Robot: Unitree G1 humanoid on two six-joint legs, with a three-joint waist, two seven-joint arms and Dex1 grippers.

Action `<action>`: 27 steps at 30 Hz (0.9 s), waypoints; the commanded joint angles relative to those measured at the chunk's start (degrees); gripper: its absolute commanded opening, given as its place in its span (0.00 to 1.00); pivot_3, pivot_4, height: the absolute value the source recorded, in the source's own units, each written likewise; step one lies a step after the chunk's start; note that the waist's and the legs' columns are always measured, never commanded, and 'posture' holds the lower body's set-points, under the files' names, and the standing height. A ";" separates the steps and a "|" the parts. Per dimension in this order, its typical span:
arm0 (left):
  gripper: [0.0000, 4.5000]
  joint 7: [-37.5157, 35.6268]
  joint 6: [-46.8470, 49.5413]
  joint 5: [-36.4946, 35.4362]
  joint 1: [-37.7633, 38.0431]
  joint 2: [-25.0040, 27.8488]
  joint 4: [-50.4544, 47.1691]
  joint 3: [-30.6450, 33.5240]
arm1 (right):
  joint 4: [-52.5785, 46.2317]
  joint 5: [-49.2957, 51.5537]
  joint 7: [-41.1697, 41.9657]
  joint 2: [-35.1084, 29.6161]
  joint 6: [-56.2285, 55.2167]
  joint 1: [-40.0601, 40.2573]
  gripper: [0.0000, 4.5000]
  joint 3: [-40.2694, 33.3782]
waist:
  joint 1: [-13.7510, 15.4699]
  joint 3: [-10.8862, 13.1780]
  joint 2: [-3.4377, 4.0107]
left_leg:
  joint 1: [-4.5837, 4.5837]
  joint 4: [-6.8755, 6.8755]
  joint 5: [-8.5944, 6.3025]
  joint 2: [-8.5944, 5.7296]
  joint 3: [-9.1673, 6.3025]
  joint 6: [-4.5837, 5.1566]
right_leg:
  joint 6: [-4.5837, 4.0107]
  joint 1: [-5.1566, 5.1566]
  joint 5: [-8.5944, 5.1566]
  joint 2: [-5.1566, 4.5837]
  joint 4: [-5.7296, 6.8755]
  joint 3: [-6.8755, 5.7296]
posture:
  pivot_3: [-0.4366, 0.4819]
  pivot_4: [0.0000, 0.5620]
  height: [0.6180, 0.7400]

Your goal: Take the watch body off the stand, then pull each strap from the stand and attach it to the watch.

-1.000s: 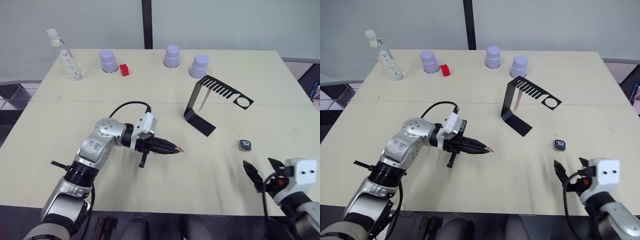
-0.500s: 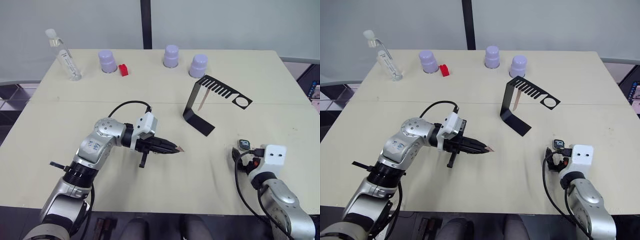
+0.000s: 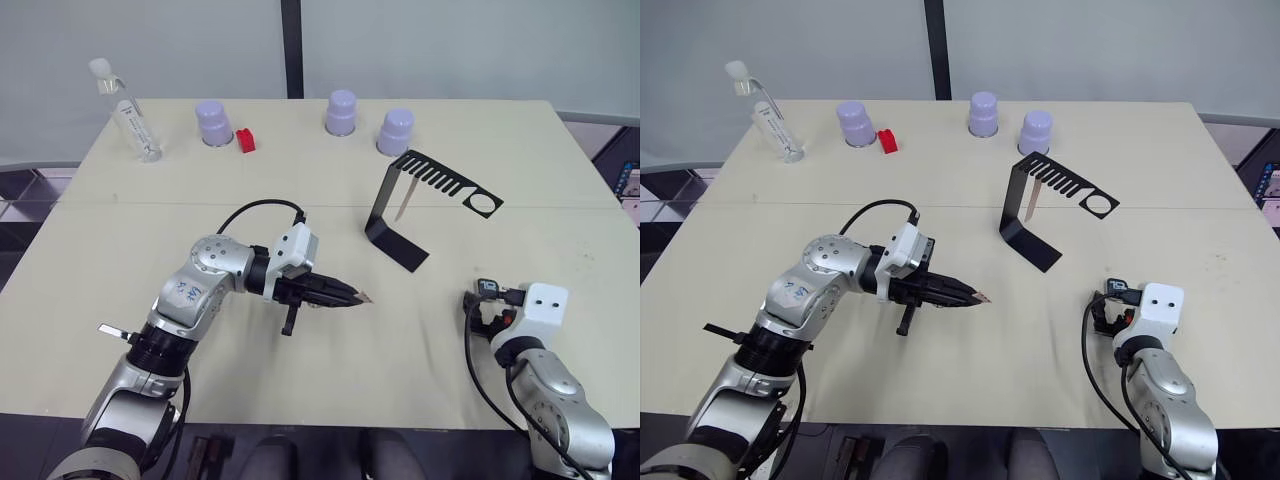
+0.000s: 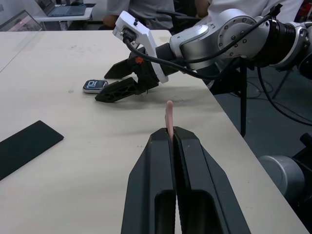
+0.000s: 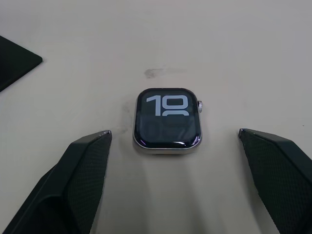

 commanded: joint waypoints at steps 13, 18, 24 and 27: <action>0.00 0.50 -0.60 0.06 -0.65 -0.11 -0.95 0.95 | 7.62 -2.77 1.27 0.07 -5.20 -2.23 0.69 0.11 | -0.11 -0.02 -0.02 | 0.06 0.03 0.00 0.01 0.04 0.00 | 0.00 0.00 0.00 0.04 0.11 0.02 | 0.48 0.27 1.00; 0.00 0.68 -0.52 0.22 -0.64 -0.11 -1.16 0.98 | 9.25 -1.93 1.24 0.94 -6.77 -2.88 0.69 -0.39 | -0.15 -0.02 -0.03 | 0.07 0.05 0.00 0.02 0.05 0.00 | 0.00 0.00 0.00 0.05 0.12 0.03 | 0.48 0.27 1.00; 0.00 0.92 -0.54 0.24 -0.95 -0.33 -1.14 1.03 | 8.35 -0.76 -0.47 4.33 -5.87 -3.28 0.69 -1.18 | -0.16 -0.05 -0.08 | 0.07 0.05 0.00 0.05 0.04 0.00 | 0.00 0.00 0.00 0.06 0.15 0.03 | 0.48 0.27 1.00; 0.00 1.05 -0.61 0.26 -1.02 -0.35 -1.07 1.00 | 8.38 -1.23 -1.93 5.00 -5.64 -3.95 0.69 -2.38 | -0.15 -0.06 -0.09 | 0.07 0.05 0.00 0.05 0.03 0.00 | 0.00 0.00 0.00 0.06 0.15 0.04 | 0.48 0.27 1.00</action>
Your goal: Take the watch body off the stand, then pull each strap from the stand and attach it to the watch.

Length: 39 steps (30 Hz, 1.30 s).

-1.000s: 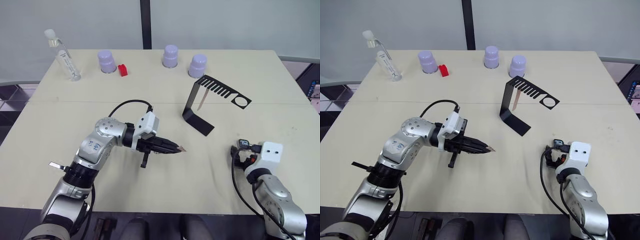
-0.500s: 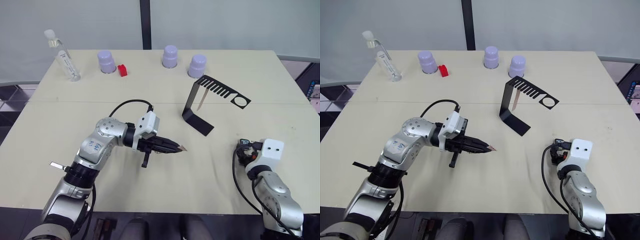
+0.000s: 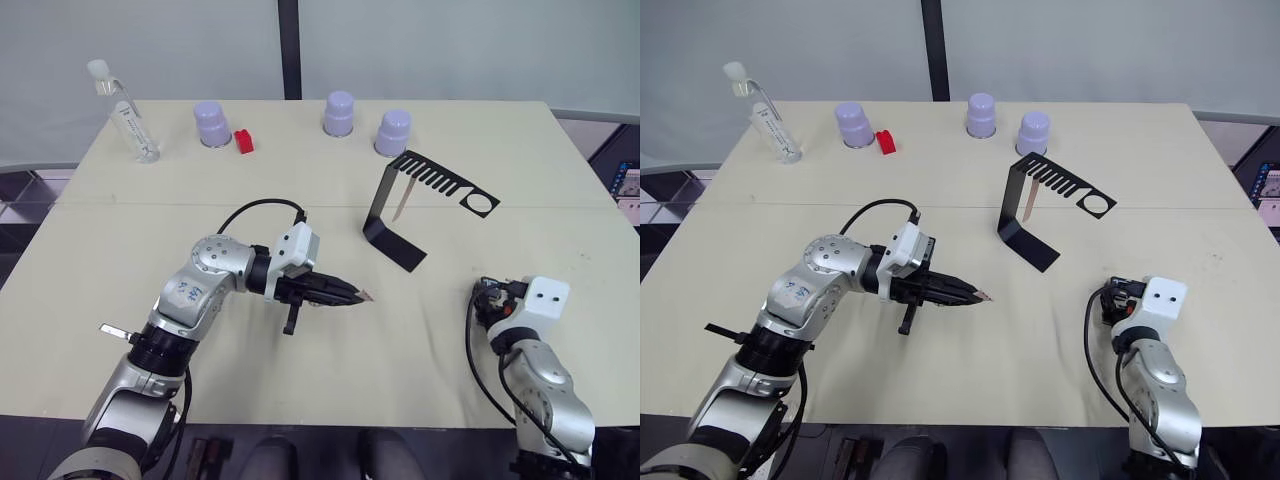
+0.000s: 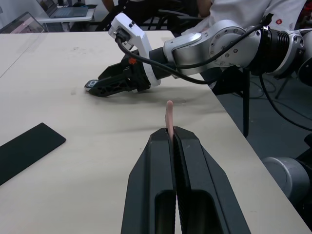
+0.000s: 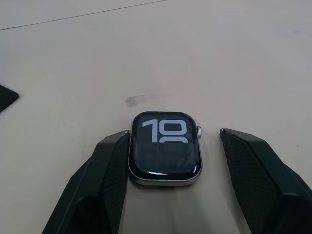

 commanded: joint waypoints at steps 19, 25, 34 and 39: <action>0.00 0.36 -1.58 0.23 -1.54 -0.67 0.20 0.88 | -0.86 -3.26 -1.98 1.72 2.65 0.93 0.69 1.14 | -0.07 -0.01 -0.01 | 0.01 0.00 0.00 -0.01 0.01 0.00 | 0.00 0.00 0.00 0.02 0.03 0.01 | 0.48 0.27 1.00; 0.00 0.47 -1.93 0.31 -1.50 -0.68 0.34 0.80 | -0.42 -3.36 -2.15 1.84 2.55 0.58 0.69 1.04 | -0.08 -0.01 -0.01 | 0.01 0.00 0.00 -0.01 0.01 0.00 | 0.00 0.00 0.00 0.02 0.03 0.01 | 0.48 0.27 1.00; 0.00 0.89 -2.21 0.35 -1.35 -0.62 0.11 0.90 | 0.20 -3.36 -1.75 1.39 1.99 0.45 0.69 0.64 | -0.06 -0.01 -0.01 | 0.01 0.01 0.00 -0.01 0.01 0.00 | 0.00 0.00 0.00 0.02 0.04 0.01 | 0.48 0.27 1.00; 0.00 1.10 -2.20 0.31 -1.38 -0.78 0.02 0.91 | 0.24 -3.85 -0.84 0.23 1.70 -0.19 0.50 1.34 | -0.11 -0.01 -0.01 | 0.01 0.01 0.00 -0.01 0.02 0.00 | 0.00 0.00 0.00 0.02 0.04 0.01 | 0.48 0.27 1.00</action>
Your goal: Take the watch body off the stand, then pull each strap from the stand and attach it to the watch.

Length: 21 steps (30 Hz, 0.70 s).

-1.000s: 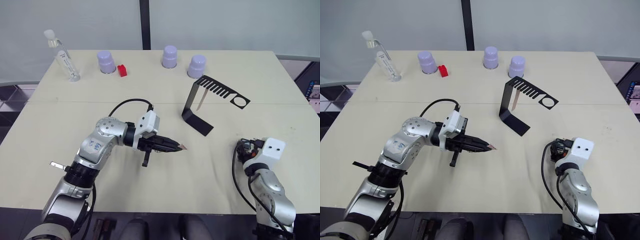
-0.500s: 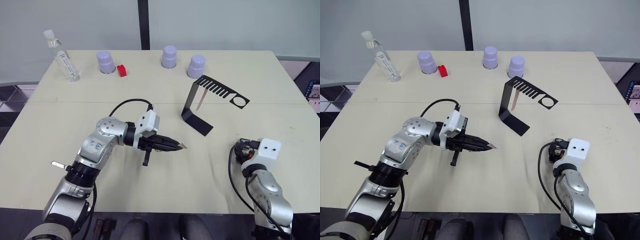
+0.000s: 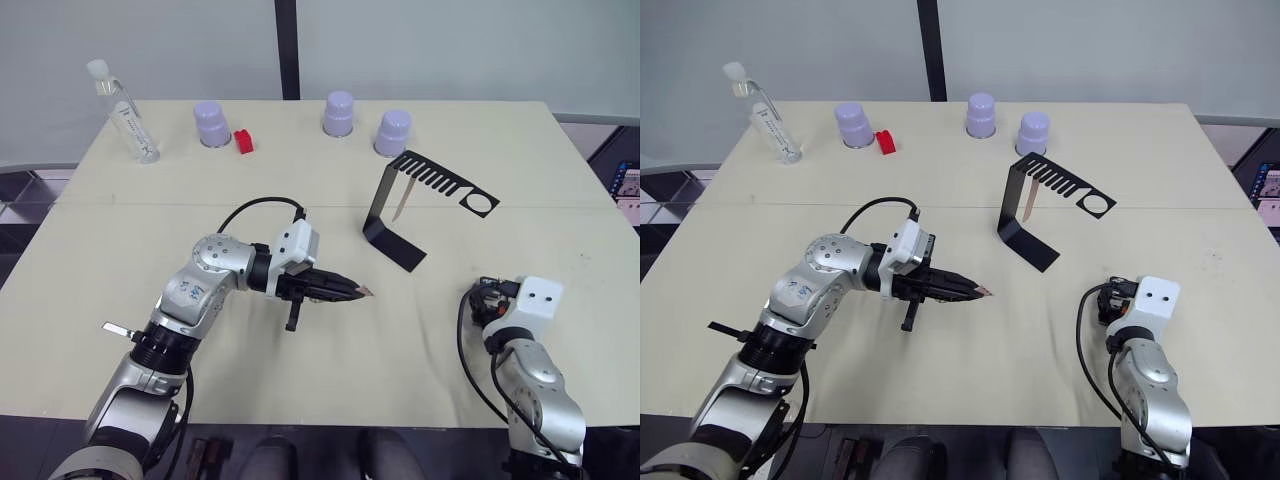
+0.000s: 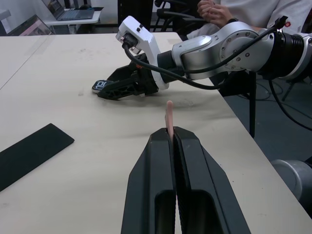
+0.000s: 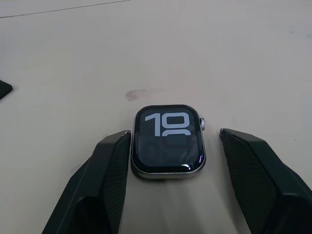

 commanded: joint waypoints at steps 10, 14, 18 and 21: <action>0.00 1.80 -2.91 1.28 0.68 0.00 -2.70 1.17 | -17.25 8.48 14.60 -18.90 19.92 0.20 0.33 1.14 | 0.15 0.06 0.11 | -0.06 0.01 -0.01 0.00 0.09 0.03 | 0.00 -0.09 0.00 0.00 0.01 0.06 | 0.48 0.27 1.00; 0.00 1.25 -10.74 5.47 1.31 1.42 -2.91 0.44 | -22.67 33.13 27.55 -28.03 40.70 -2.49 0.33 -5.86 | 0.20 0.07 0.10 | -0.06 0.03 -0.02 0.03 0.04 0.05 | 0.00 -0.05 0.00 0.02 -0.02 0.03 | 0.48 0.27 1.00; 0.00 -0.25 -19.50 8.75 1.86 2.54 -1.99 -0.13 | -18.47 49.56 30.40 -31.45 52.34 -7.91 0.33 -9.82 | 0.25 0.09 0.06 | -0.05 0.04 -0.05 0.09 -0.01 0.10 | 0.00 0.03 0.00 -0.03 -0.14 0.02 | 0.48 0.27 1.00; 0.00 -0.84 -24.05 9.62 1.92 2.10 -1.57 -0.29 | -15.49 52.03 28.49 -31.83 54.66 -12.42 0.33 -8.37 | 0.35 0.09 0.06 | -0.08 0.06 -0.05 0.07 -0.08 0.09 | 0.00 0.06 0.00 -0.14 -0.20 0.11 | 0.48 0.27 1.00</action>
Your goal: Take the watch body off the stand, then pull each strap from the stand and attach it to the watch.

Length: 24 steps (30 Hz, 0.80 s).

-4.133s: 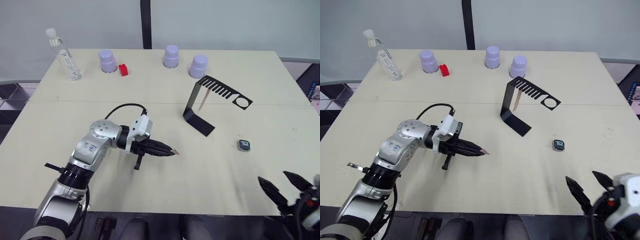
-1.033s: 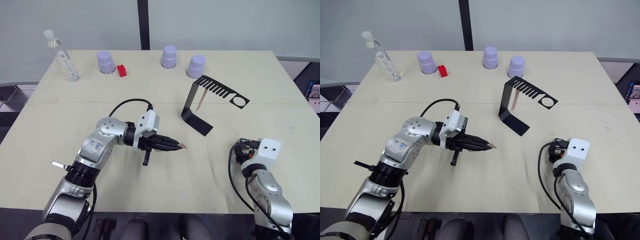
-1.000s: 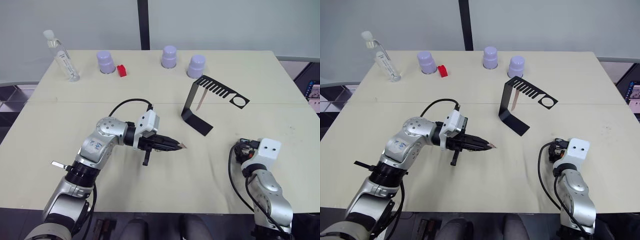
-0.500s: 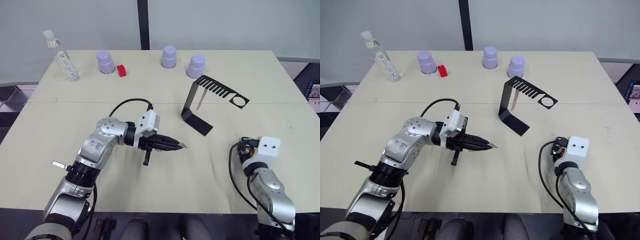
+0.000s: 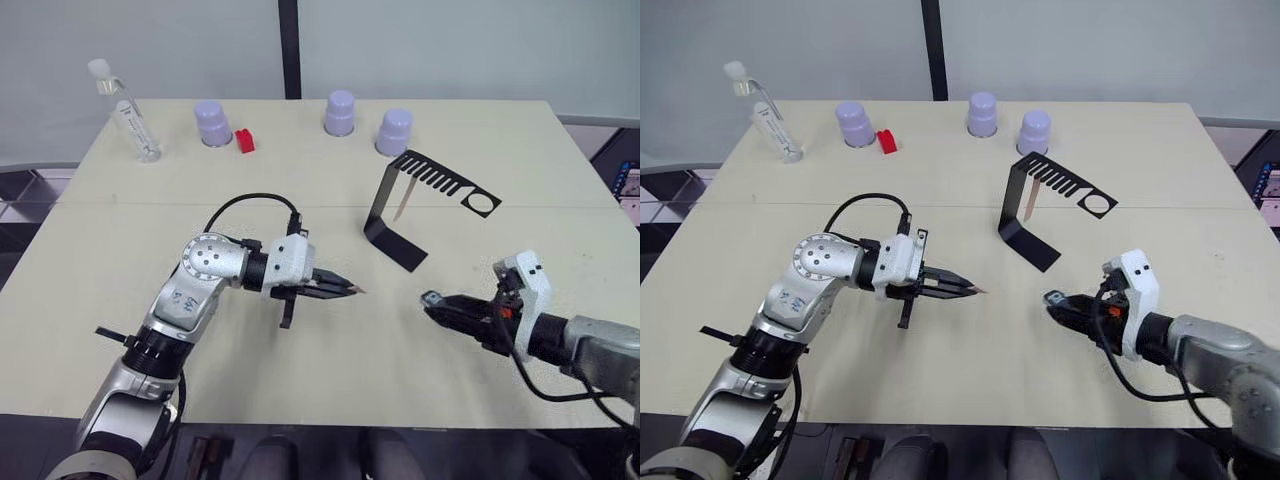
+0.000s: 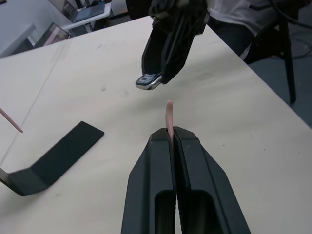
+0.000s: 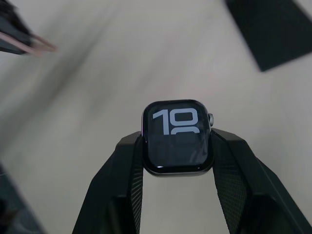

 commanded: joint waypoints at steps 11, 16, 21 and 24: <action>0.00 -0.12 -16.29 3.56 -0.57 -2.30 0.91 -1.58 | 13.90 18.63 -6.20 -0.33 10.07 -12.93 0.33 3.90 | 0.11 0.00 0.00 | -0.10 0.01 0.00 -0.05 -0.05 0.00 | 0.03 0.00 0.01 -0.06 -0.13 -0.18 | 0.48 0.27 1.00; 0.00 -0.35 -18.89 4.53 -1.22 -2.41 2.39 -2.08 | 17.85 24.25 -9.25 -1.56 8.91 -14.76 0.33 6.37 | 0.09 0.00 0.00 | -0.10 0.04 0.00 -0.04 -0.03 0.00 | 0.04 0.00 0.02 -0.06 -0.11 -0.45 | 0.48 0.27 1.00; 0.00 0.33 -20.12 4.76 -1.97 -3.00 3.34 -1.89 | 19.59 30.67 -12.81 -4.31 5.83 -14.35 0.33 9.38 | 0.11 0.00 0.00 | -0.12 0.06 0.00 -0.04 -0.06 0.00 | 0.04 0.00 0.02 -0.08 -0.12 -0.51 | 0.48 0.27 1.00; 0.00 0.59 -19.65 4.86 -2.02 -3.28 3.37 -2.20 | 19.60 33.31 -14.50 -6.40 3.58 -13.68 0.33 11.23 | 0.11 0.00 0.00 | -0.14 0.08 0.00 -0.04 -0.06 0.00 | 0.04 0.00 0.02 -0.11 -0.14 -0.55 | 0.48 0.27 1.00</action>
